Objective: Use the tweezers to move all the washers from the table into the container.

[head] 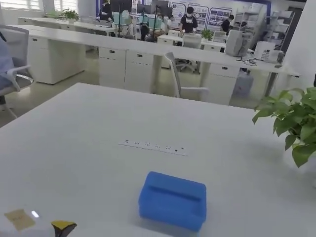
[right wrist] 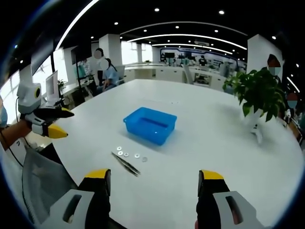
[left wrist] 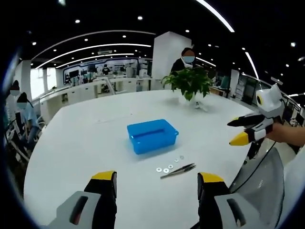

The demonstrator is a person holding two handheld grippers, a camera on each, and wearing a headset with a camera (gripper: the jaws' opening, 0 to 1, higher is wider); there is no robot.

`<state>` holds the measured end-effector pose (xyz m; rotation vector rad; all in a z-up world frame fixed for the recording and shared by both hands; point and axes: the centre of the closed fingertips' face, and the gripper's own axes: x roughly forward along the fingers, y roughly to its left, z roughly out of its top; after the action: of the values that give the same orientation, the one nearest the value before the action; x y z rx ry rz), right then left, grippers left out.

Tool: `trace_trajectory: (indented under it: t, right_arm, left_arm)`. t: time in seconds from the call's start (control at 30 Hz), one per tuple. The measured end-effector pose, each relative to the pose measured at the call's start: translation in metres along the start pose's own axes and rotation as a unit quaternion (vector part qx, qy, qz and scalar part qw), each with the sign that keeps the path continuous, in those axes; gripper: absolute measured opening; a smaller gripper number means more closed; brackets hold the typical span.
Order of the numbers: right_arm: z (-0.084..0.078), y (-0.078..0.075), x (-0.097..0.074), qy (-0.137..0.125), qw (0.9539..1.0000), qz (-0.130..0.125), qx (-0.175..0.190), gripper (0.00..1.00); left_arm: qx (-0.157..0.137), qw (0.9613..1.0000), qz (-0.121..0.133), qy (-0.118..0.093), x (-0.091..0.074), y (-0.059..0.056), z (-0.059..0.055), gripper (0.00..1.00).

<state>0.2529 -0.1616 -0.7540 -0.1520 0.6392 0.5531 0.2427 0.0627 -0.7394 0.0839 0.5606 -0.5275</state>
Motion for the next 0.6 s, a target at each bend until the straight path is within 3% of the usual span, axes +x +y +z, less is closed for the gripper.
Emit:
trace_trajectory:
  t: [0.2, 0.33, 0.47, 0.5, 0.6]
  right_arm:
    - [-0.006, -0.002, 0.003, 0.012, 0.9999, 0.002, 0.003, 0.7]
    - [-0.013, -0.001, 0.006, 0.025, 0.9997, 0.004, 0.003, 0.7]
    - [-0.017, 0.001, 0.008, 0.033, 0.9994, 0.009, 0.004, 0.7]
    - [-0.018, 0.001, 0.009, 0.036, 0.9993, 0.01, 0.003, 0.69]
    - [-0.019, -0.001, 0.013, 0.042, 0.9991, 0.01, -0.002, 0.68]
  left_arm:
    - [0.026, 0.9983, -0.037, 0.038, 0.023, -0.004, -0.007, 0.57]
    - [0.034, 0.997, -0.05, 0.047, 0.036, -0.006, -0.01, 0.53]
    - [0.059, 0.9932, -0.07, 0.072, 0.051, -0.008, -0.019, 0.41]
    - [0.069, 0.9907, -0.079, 0.086, 0.055, -0.009, -0.023, 0.39]
    - [0.069, 0.9898, -0.087, 0.089, 0.065, -0.007, -0.025, 0.34]
